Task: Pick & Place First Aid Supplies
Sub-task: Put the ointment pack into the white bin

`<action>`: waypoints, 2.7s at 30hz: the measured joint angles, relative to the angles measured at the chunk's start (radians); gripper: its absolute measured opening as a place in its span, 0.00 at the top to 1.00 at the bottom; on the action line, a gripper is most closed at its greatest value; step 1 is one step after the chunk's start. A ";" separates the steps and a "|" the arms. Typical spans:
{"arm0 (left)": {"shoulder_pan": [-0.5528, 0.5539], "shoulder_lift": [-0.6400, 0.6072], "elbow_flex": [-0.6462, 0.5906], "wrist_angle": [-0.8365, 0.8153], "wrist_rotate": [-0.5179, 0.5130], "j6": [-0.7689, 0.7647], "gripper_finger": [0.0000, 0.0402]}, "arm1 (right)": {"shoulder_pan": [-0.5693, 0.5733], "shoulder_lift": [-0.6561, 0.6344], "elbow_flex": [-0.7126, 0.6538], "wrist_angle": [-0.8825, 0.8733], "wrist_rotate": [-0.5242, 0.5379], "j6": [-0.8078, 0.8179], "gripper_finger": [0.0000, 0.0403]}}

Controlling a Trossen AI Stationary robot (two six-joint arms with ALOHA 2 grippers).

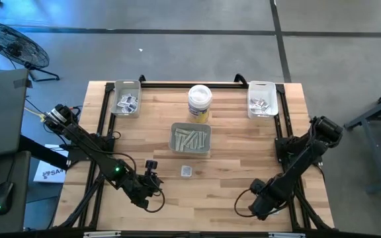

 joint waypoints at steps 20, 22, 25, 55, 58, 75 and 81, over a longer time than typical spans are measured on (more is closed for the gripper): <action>0.000 0.000 0.000 0.000 0.000 0.000 0.70 | 0.022 0.131 0.000 0.196 -0.191 0.097 0.99; 0.000 0.000 0.000 0.000 0.000 0.000 0.70 | 0.021 0.131 0.000 0.189 -0.178 0.098 0.98; 0.000 0.000 0.000 0.000 0.000 0.000 0.70 | 0.022 0.131 0.000 0.188 -0.172 0.097 0.99; 0.000 0.000 0.000 0.000 0.000 0.000 0.70 | -0.151 0.126 -0.085 0.450 0.024 -0.245 1.00; 0.000 0.000 0.000 0.000 0.000 0.000 0.70 | -0.188 0.125 -0.085 0.459 0.090 -0.328 1.00; 0.000 0.000 0.000 0.000 0.000 0.000 0.70 | -0.245 0.041 -0.089 0.629 0.671 -0.720 1.00; 0.000 0.000 0.000 0.000 0.000 0.000 0.70 | -0.221 0.012 -0.091 0.621 0.696 -0.801 0.97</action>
